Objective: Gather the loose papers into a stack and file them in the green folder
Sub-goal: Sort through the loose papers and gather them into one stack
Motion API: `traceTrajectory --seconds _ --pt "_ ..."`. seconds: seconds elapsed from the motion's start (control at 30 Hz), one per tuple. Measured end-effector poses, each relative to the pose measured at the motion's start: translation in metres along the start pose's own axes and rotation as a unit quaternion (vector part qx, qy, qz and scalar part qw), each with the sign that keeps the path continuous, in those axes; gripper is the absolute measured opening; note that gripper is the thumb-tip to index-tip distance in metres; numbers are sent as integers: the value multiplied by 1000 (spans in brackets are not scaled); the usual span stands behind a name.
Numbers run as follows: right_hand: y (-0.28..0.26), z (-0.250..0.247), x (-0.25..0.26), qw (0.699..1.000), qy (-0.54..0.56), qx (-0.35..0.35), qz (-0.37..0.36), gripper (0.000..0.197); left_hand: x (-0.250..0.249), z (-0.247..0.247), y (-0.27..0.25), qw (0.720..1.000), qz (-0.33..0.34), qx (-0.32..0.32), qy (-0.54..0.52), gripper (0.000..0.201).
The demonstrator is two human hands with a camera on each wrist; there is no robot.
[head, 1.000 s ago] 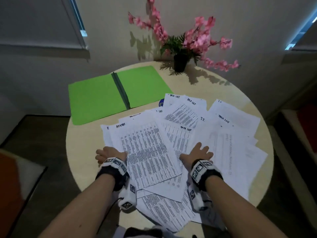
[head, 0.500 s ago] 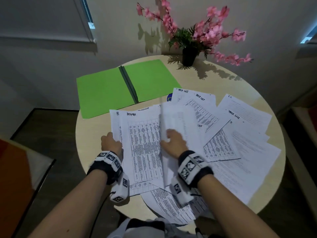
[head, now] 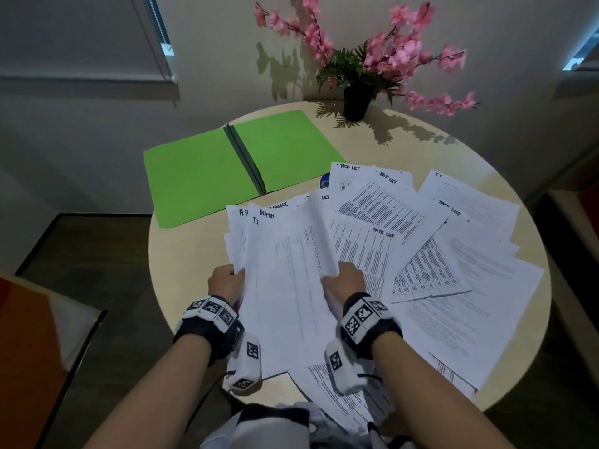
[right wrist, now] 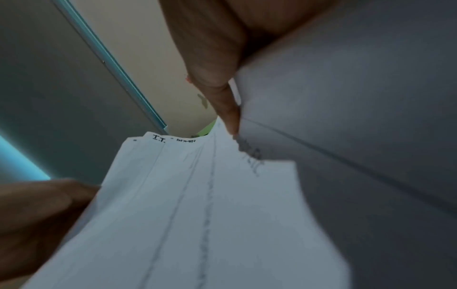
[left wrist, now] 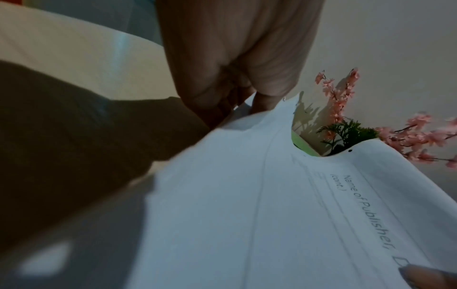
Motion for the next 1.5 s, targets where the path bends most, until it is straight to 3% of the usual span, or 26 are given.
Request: traceTrajectory --seconds 0.1,0.17,0.27,0.43,0.53,0.6,0.67,0.73,0.83,0.9,0.97,1.03,1.13,1.2,1.3,1.37,1.4,1.43,1.5 --pt "6 -34 -18 992 8 -111 51 24 -25 -20 3 998 37 -44 16 39" --pt "10 -54 -36 982 -37 -170 78 27 -59 -37 2 992 94 -60 50 35" --pt "15 -58 -45 986 -31 -156 56 31 -132 -65 -6 968 211 -91 98 27" --pt "19 -66 -53 988 -7 -147 53 43 -253 -148 -30 880 411 -236 22 41" --pt "21 -68 -55 990 30 -125 63 53 -275 -174 -36 857 437 -269 -35 37" --pt "21 -69 -55 989 84 -107 58 55 -262 -167 -23 875 398 -267 -70 51" --pt "22 -75 -57 987 102 -113 55 55 -226 -135 1 916 325 -221 -80 62" --pt "25 -83 -57 986 98 -127 47 52 -178 -85 17 956 240 -166 -41 44" --pt "26 -91 -56 983 130 -117 49 39 -115 -21 17 985 152 -76 -5 14" --pt "24 -81 -51 981 174 -62 52 54 -88 11 15 992 119 -1 41 17" --pt "19 -62 -42 979 195 0 54 68 -71 41 10 988 91 82 91 33" --pt "8 -41 -27 984 172 31 25 57 -69 64 1 980 90 137 115 40" --pt "-1 -23 -8 999 -7 -17 -46 28 -73 73 -6 981 104 136 86 26" --pt "1 -37 -6 998 29 -51 -38 21 -70 70 -6 984 108 135 50 17" --pt "15 -87 -10 982 127 -140 6 27 -54 58 -6 984 89 154 16 50" --pt "31 -117 -19 965 167 -189 68 34 -45 49 -5 962 94 197 161 68" --pt "40 -123 -26 960 164 -199 107 37 -41 47 -7 928 94 237 271 69" --pt "49 -123 -32 959 152 -192 141 38 -38 47 -10 888 88 279 355 62" --pt "61 -113 -36 962 158 -160 158 37 -38 51 -19 840 87 341 414 48"
Point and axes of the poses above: each hand's wrist, its own y-axis towards the middle knuckle, its own z-axis out of the palm, x = y × z, the point moved 9 cm from there along y, towards the middle knuckle, and after that the axes turned 14 degrees about z, right-handed, at the moved point
